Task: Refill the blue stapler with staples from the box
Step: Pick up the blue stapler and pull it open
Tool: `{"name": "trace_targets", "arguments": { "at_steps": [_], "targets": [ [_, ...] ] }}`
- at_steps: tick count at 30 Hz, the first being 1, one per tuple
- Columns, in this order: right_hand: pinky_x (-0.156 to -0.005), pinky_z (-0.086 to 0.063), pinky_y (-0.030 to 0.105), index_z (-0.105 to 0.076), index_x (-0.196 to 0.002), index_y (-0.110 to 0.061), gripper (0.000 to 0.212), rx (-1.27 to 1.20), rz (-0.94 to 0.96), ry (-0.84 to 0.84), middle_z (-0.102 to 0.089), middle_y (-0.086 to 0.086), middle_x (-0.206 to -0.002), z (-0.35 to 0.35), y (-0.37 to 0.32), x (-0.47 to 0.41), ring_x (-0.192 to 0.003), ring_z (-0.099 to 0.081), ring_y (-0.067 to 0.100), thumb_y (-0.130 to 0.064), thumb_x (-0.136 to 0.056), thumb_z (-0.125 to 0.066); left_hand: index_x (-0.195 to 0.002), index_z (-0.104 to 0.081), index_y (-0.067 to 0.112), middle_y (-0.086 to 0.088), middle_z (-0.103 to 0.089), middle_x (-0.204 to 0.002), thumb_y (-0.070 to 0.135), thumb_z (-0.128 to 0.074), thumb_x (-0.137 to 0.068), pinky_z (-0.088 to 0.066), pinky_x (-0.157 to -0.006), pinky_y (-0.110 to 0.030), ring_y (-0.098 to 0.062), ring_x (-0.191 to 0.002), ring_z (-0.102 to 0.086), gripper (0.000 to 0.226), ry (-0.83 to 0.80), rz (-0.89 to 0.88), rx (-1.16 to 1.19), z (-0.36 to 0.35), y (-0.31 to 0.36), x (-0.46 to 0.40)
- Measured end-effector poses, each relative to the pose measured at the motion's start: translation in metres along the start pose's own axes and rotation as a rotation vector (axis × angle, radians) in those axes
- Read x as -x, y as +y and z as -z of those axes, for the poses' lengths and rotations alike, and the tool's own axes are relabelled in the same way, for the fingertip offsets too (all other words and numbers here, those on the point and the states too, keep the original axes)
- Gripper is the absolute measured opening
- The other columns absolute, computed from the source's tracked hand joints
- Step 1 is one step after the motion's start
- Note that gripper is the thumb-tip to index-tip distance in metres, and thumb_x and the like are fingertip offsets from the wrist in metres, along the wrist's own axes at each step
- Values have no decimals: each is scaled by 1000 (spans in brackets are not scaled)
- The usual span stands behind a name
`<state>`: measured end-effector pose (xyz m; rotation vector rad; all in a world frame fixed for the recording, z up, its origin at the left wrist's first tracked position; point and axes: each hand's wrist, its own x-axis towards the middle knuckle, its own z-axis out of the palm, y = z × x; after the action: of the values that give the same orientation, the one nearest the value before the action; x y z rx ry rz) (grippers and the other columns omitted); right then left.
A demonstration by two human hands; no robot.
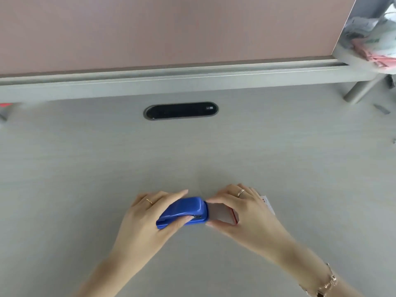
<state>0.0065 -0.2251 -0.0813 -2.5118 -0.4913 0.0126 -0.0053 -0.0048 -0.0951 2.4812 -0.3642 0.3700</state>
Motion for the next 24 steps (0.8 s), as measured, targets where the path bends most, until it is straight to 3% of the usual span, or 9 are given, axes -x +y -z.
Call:
{"name": "trace_targets", "arguments": {
  "at_steps": [5,11,16,20,24],
  "targets": [
    [-79,-29,12,-61,-97,-47,28,24,33,124,-60,-22,-86,-13,3,-2,-80,-44,0,-58,-72,-55,-113,-58,43,32,-54,-109,60,-58,-70,-39,-77,-4,1,-90,-52,46,90,20,58,-6,-2,4],
    [-81,-31,18,-61,-97,-45,37,69,52,153,-59,-24,-89,-18,4,0,-82,-45,3,-64,-67,-53,-110,-63,40,28,-61,-103,52,-63,-67,-37,-79,0,4,-94,-56,45,141,-5,114,-6,-2,6],
    [-81,-28,24,-61,-96,-45,35,157,113,168,-63,-24,-89,-16,-5,6,-86,-50,3,-66,-69,-54,-113,-58,44,31,-56,-109,56,-61,-66,-40,-76,-4,3,-92,-55,49,131,17,117,-3,2,11],
    [-76,-27,24,-63,-84,-40,24,101,137,242,-63,-23,-81,-25,-17,17,-81,-50,4,-60,-73,-57,-112,-58,46,29,-58,-108,58,-60,-67,-43,-73,-9,1,-92,-56,47,74,2,147,2,8,18],
    [-83,-27,22,-65,-77,-37,26,-13,87,291,-63,-20,-75,-35,-24,32,-81,-47,4,-60,-74,-54,-104,-66,39,26,-63,-106,56,-62,-70,-40,-77,-6,3,-95,-57,38,-10,-27,217,12,16,30]
  ]
}}
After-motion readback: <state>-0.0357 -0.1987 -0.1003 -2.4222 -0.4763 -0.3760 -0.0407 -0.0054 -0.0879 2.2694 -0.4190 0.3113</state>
